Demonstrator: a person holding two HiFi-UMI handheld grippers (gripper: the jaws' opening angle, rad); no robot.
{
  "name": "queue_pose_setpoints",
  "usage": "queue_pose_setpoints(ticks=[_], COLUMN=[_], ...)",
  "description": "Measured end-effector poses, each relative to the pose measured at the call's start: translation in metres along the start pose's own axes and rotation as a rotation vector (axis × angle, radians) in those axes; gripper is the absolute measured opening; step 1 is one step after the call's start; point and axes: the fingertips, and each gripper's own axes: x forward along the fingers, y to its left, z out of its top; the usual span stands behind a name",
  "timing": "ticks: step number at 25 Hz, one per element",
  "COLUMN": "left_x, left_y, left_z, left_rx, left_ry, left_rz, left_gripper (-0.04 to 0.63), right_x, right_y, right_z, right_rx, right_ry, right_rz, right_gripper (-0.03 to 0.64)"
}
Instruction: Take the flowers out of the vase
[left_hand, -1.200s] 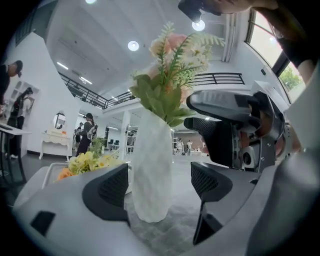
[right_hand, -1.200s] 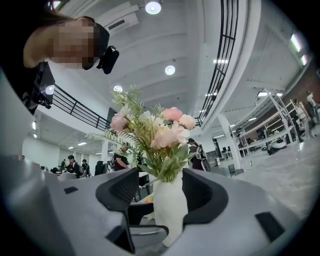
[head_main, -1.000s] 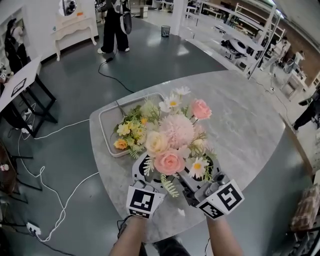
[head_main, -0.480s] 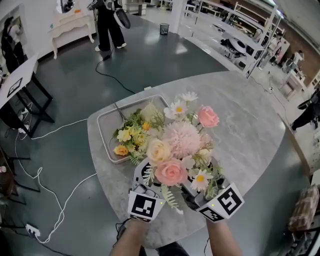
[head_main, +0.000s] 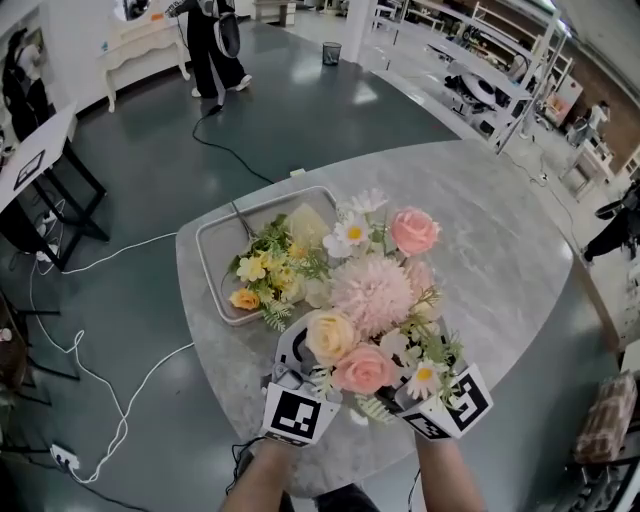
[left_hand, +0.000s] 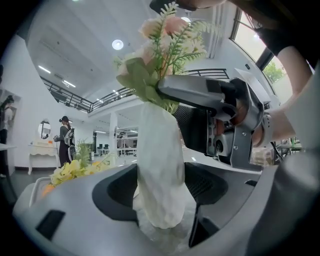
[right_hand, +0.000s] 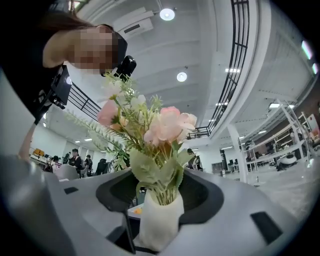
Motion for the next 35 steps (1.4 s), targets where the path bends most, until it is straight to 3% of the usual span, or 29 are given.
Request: queue_pose_setpoints(ticks=[4, 9, 18, 26, 35], left_x=[0.001, 0.0, -0.006, -0.006, -0.013], left_y=[0.0, 0.0, -0.003, 0.002, 0.003], left_z=[-0.001, -0.001, -0.011, 0.006, 0.011], left_rx=[0.006, 0.015, 0.031, 0.02, 0.008], left_ry=[0.003, -0.012, 0.028, 0.005, 0.032], left_rz=[0.001, 0.005, 0.016, 0.009, 0.039], left_gripper=[0.304, 0.304, 0.304, 0.304, 0.304], right_x=[-0.007, -0.001, -0.008, -0.01, -0.005], right_y=[-0.004, -0.003, -0.006, -0.012, -0.01], right_z=[-0.009, 0.006, 0.012, 0.018, 0.011], right_rx=[-0.02, -0.035, 0.013, 0.056, -0.009], right_ry=[0.026, -0.023, -0.064, -0.084, 0.005], right_rz=[-0.022, -0.037, -0.051, -0.055, -0.091], right_gripper=[0.205, 0.151, 0.135, 0.136, 0.137])
